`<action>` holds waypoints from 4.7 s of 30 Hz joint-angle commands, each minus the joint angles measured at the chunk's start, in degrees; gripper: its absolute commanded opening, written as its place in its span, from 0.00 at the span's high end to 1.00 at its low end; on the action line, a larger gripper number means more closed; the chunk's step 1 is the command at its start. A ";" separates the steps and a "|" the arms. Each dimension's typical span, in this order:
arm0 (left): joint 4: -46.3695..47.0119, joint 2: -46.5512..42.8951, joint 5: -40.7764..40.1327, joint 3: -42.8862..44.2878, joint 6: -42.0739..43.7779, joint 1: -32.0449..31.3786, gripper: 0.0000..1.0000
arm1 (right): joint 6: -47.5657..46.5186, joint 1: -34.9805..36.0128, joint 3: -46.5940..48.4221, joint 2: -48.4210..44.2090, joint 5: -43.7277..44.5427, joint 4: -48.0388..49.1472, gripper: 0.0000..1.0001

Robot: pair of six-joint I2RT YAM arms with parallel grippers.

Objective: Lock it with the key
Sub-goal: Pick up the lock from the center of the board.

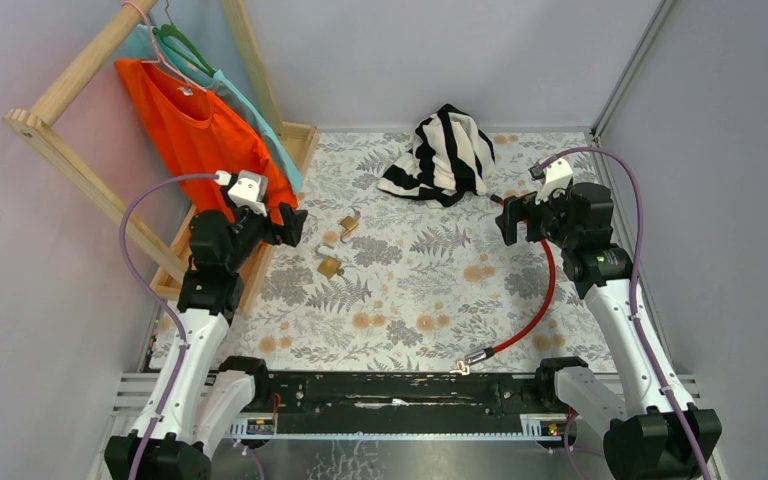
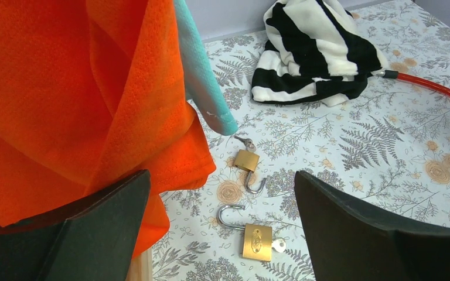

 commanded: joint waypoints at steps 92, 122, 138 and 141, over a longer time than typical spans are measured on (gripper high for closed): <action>-5.73 24.96 3.39 18.91 10.64 -24.61 1.00 | 26.32 15.23 7.69 23.21 -27.77 29.80 0.01; -2.34 26.93 -5.50 21.68 6.62 -33.87 1.00 | 48.74 21.16 3.67 31.66 -29.49 47.96 0.41; -2.18 27.38 -5.40 21.57 7.04 -34.47 1.00 | 52.57 22.09 5.73 34.20 -30.26 50.18 0.57; -2.04 27.38 -5.69 21.37 7.33 -34.58 1.00 | 52.46 22.09 6.01 34.04 -30.13 49.89 0.67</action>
